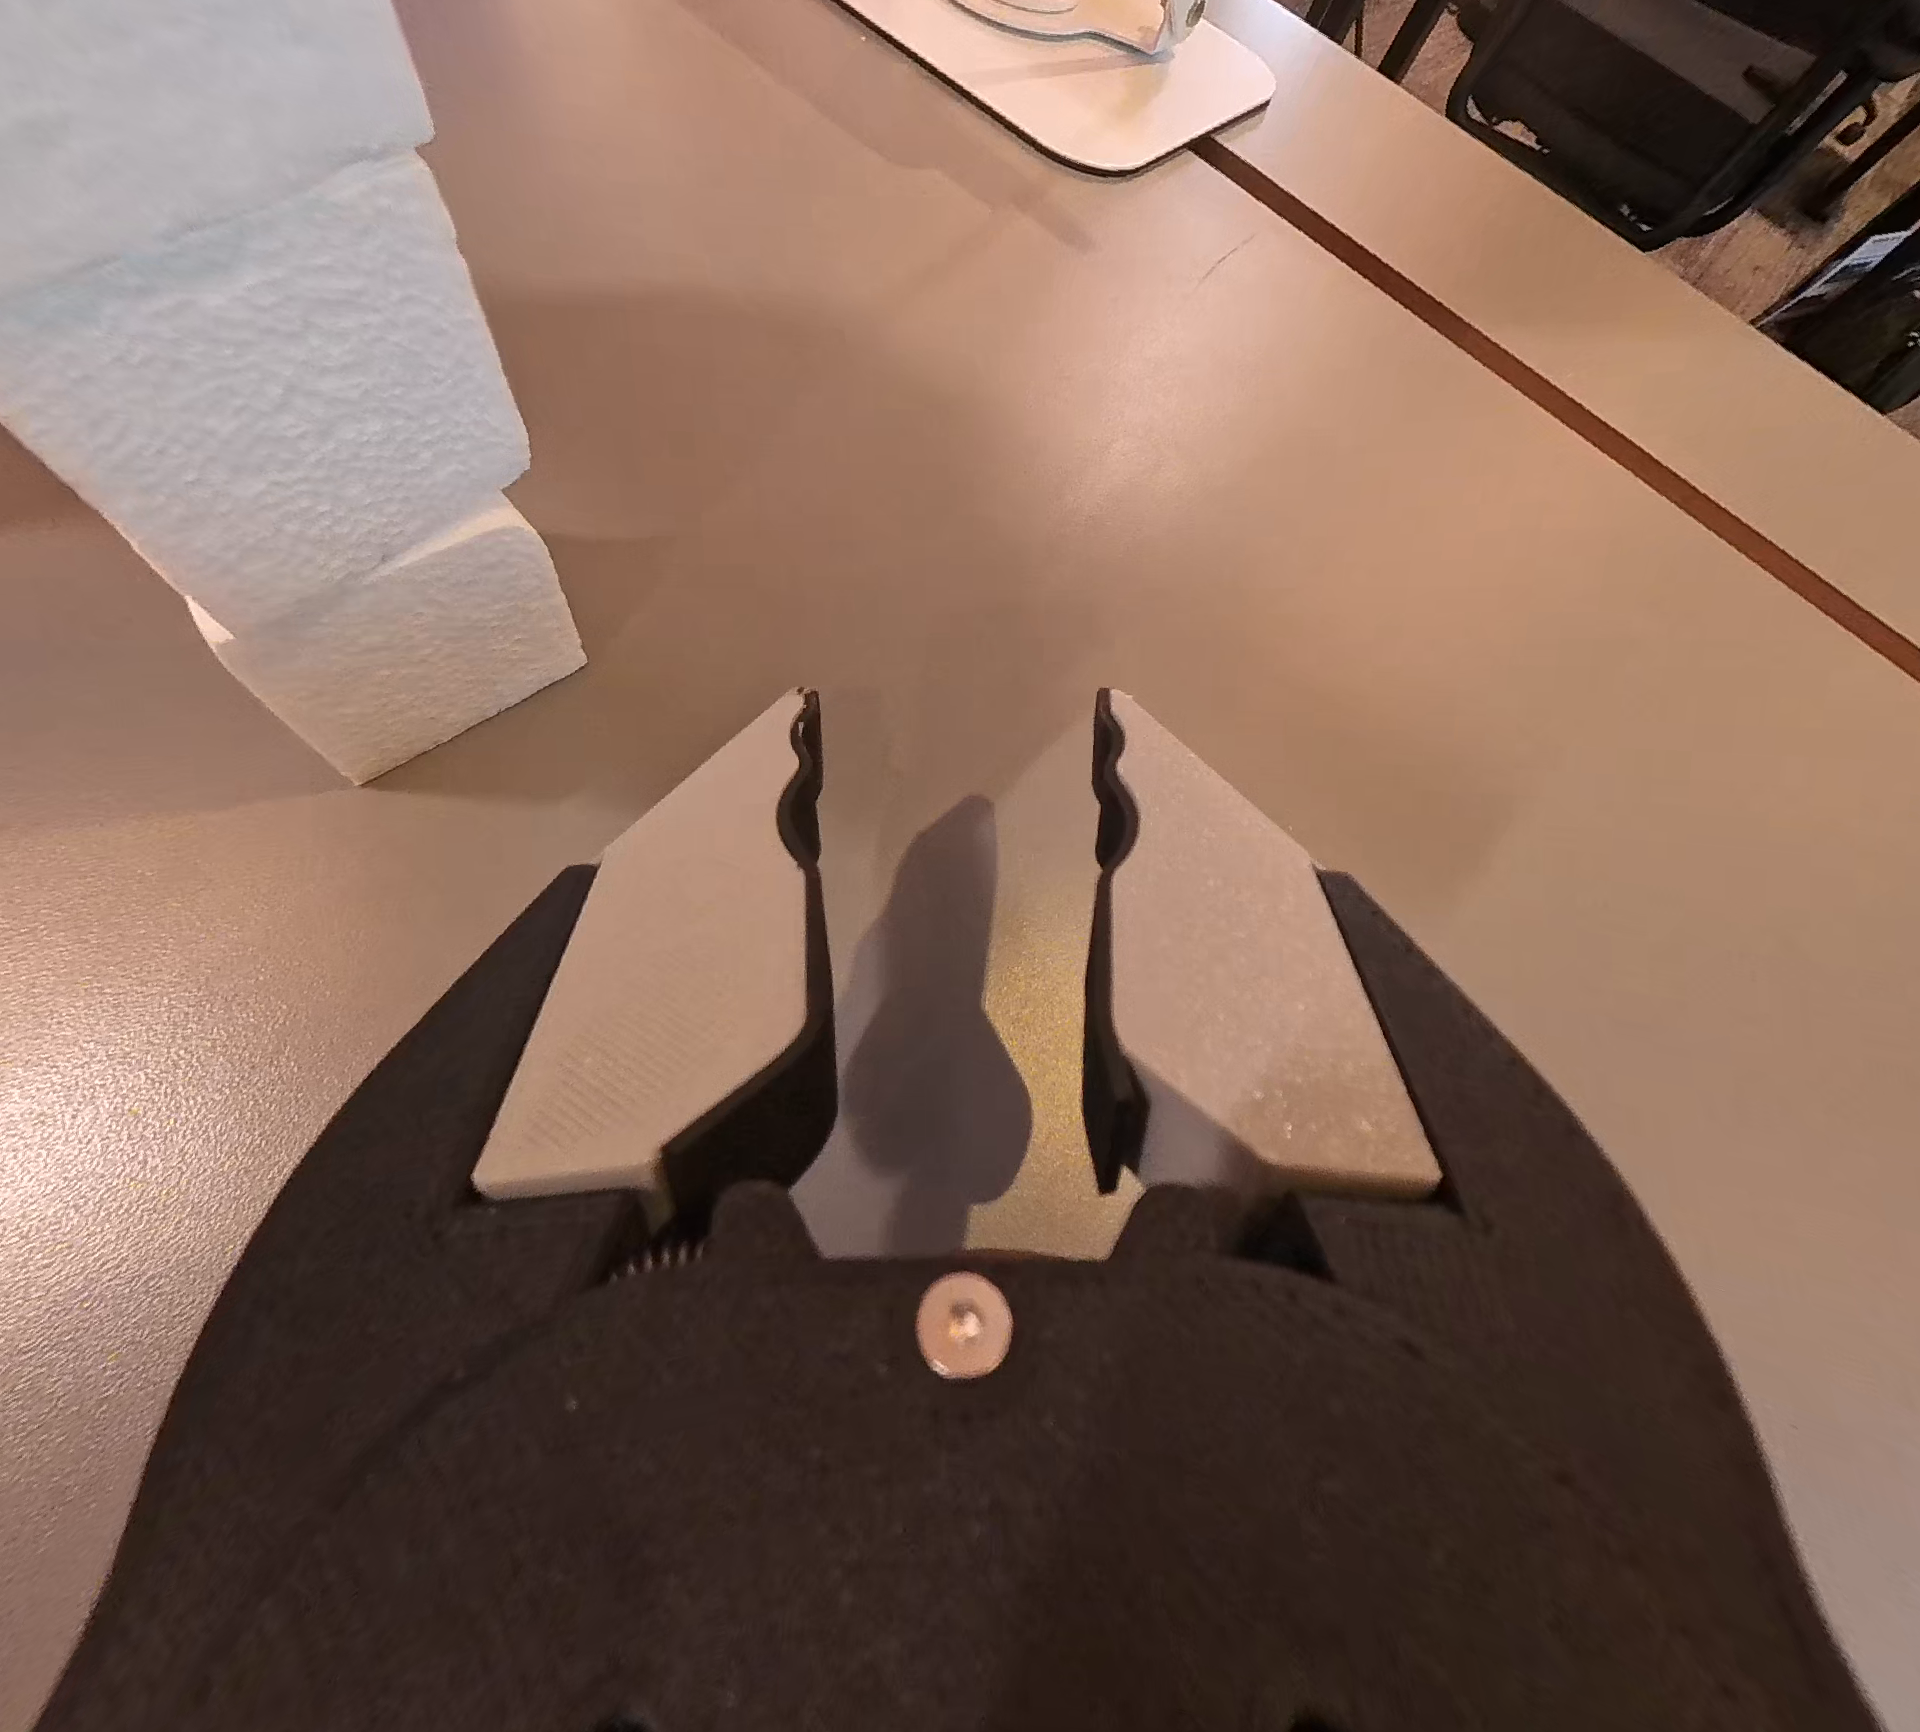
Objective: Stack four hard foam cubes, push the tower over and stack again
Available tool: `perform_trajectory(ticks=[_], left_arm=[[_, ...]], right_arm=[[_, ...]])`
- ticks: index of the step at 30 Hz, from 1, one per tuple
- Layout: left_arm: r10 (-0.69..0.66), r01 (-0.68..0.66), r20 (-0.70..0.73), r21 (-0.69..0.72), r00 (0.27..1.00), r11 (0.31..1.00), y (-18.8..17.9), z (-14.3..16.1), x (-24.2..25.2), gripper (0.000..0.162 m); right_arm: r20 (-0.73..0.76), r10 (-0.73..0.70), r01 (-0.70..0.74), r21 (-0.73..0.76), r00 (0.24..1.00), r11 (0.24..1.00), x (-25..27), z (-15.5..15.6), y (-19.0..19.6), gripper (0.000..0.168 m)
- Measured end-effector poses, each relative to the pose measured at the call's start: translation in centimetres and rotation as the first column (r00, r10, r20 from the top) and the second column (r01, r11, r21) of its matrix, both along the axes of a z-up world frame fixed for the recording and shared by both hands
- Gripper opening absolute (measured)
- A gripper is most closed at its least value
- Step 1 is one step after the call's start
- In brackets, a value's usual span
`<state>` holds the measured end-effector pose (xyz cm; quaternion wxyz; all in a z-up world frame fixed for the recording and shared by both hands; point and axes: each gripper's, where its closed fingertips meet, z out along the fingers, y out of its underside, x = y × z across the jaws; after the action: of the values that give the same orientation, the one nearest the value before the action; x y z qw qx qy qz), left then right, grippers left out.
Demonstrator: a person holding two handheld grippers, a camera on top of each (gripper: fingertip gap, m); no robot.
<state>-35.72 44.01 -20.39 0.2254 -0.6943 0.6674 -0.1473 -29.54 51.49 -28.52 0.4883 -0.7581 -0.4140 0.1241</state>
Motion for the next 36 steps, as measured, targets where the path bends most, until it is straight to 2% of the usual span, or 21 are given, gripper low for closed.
perform_trajectory(ticks=[8,17,22,25,28,31,33,36], left_arm=[[0.021,-0.021,0.016,-0.015,1.000,1.000,0.3,0.0,-0.2,0.060],[0.044,-0.044,0.024,0.002,0.999,0.999,0.5,0.3,-0.3,0.071],[0.071,-0.075,0.088,0.039,0.994,0.996,0.6,2.0,-0.6,0.073],[0.126,-0.143,0.165,0.095,0.978,0.985,1.4,4.1,-1.0,0.075],[0.206,-0.253,0.293,0.132,0.934,0.958,2.6,7.0,-2.2,0.073],[0.336,-0.415,0.427,0.106,0.839,0.904,4.1,9.4,-4.3,0.073],[0.407,-0.506,0.490,0.085,0.771,0.858,4.7,9.9,-5.9,0.076],[0.466,-0.609,0.571,0.076,0.675,0.790,4.9,8.7,-8.8,0.071]], right_arm=[[-0.003,-0.002,0.002,-0.001,1.000,1.000,0.0,0.0,0.0,0.050],[-0.005,-0.002,0.002,-0.001,1.000,1.000,0.1,0.1,0.0,0.050],[-0.004,-0.003,0.003,0.000,1.000,1.000,0.1,0.1,0.0,0.050],[-0.006,-0.007,0.007,0.002,1.000,1.000,0.2,0.1,0.1,0.050],[-0.017,-0.015,0.015,0.000,1.000,1.000,0.4,0.2,0.2,0.050],[-0.026,-0.017,0.017,0.002,1.000,1.000,0.5,0.4,0.2,0.050],[-0.027,-0.015,0.015,0.004,1.000,1.000,0.4,0.5,0.2,0.050],[-0.035,-0.012,0.012,0.013,0.999,1.000,0.3,0.8,0.0,0.050]])
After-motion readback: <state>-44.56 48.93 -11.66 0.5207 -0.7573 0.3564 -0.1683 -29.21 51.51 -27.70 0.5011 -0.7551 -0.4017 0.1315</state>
